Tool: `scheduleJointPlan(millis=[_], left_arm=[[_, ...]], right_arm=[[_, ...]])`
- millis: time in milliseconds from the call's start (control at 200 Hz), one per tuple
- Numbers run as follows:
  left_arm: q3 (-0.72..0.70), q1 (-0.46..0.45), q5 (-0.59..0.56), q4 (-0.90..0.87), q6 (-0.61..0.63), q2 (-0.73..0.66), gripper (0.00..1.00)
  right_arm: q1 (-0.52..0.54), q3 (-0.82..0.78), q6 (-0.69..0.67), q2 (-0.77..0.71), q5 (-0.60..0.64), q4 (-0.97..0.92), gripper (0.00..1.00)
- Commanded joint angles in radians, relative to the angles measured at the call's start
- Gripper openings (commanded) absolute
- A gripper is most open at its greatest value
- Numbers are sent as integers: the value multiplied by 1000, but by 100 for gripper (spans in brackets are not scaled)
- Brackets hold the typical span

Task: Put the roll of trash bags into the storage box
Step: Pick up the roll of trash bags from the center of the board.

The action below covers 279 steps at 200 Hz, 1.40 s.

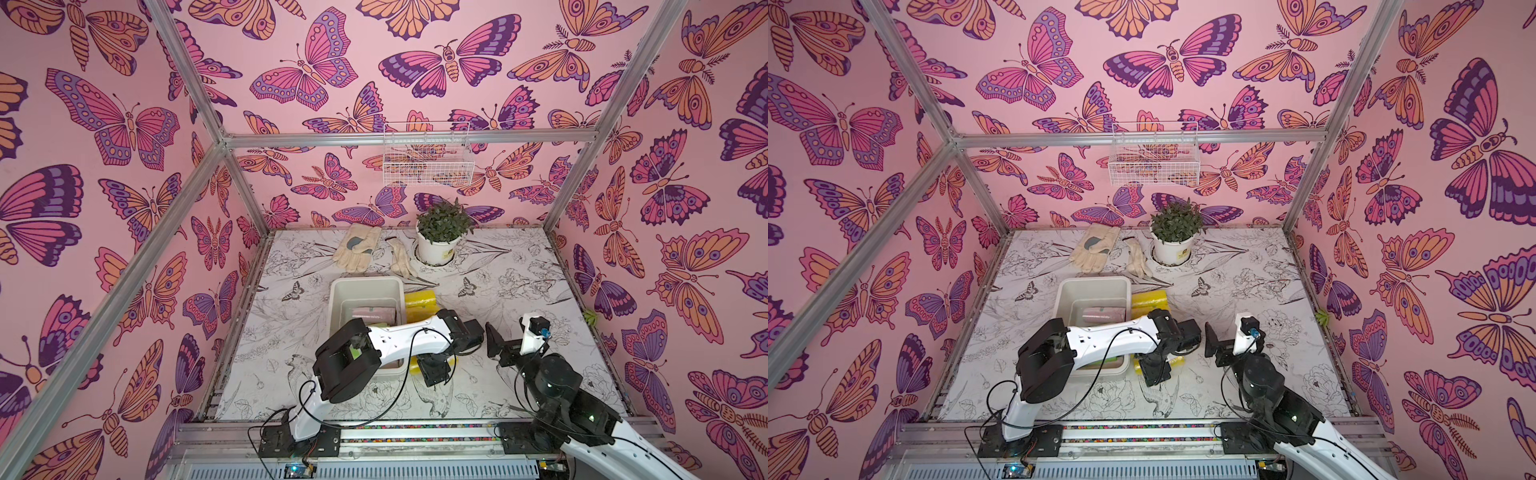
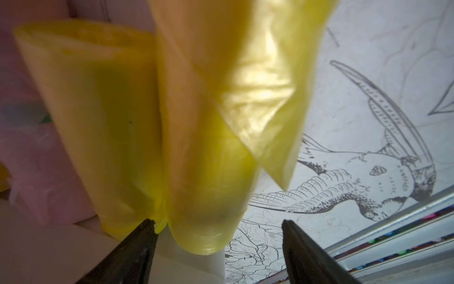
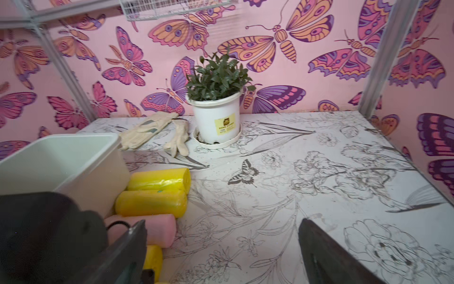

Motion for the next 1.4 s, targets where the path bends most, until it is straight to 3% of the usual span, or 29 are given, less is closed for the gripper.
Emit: scheduleJointPlan(millis=[0,80,150,546,746,991,1392], left_arm=[[-16,-1,43,-16,24,13,83],[-13,-2,55,-16,25,23,81],[-13,-2,72,-15,29,38,81],[-18,-1,57,-2,42,123,67],[-22,-1,53,4,46,125,51],[-29,-2,44,8,38,84,22],[-12,-1,39,10,54,-106,13]], right_arm=[[-4,9,16,-87,-83,-104,99],[-4,20,41,-168,-52,-193,99],[-4,46,65,-141,-19,-234,99],[-4,6,40,-160,-33,-159,99],[-4,-1,36,-168,-44,-149,99],[-4,-6,38,-170,-33,-145,99],[-5,-9,39,-170,-19,-144,99]])
